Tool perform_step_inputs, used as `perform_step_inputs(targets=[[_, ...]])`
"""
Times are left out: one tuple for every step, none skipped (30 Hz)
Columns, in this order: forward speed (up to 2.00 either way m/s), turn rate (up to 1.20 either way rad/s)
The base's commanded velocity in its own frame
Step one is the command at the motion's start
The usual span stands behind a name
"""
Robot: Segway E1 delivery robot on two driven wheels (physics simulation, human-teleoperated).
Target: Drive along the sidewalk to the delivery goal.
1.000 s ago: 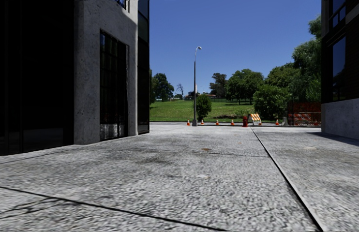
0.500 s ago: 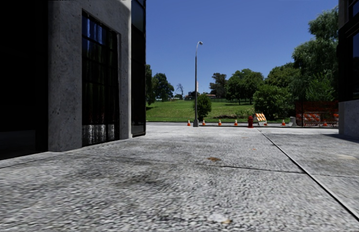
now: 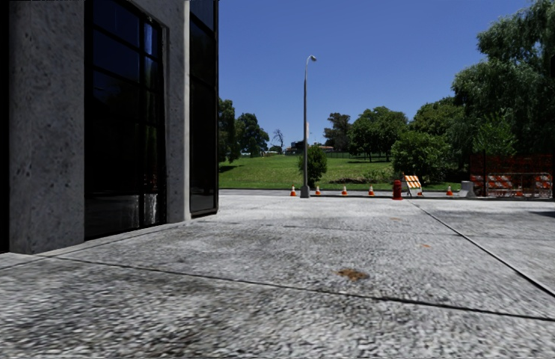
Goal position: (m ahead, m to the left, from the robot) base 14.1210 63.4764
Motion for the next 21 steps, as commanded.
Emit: perform_step_inputs(targets=[[2.00, 0.00], [2.00, 0.00], [2.00, 0.00], [2.00, 0.00], [2.00, 0.00], [2.00, 0.00], [2.00, 0.00], [2.00, 0.00], [2.00, 0.00], [2.00, 0.00], [2.00, 0.00], [2.00, 0.00], [2.00, 0.00], [2.00, 0.00], [2.00, 0.00], [2.00, 0.00], [2.00, 0.00], [2.00, 0.00], [2.00, 0.00], [2.00, 0.00], [2.00, 0.00]])
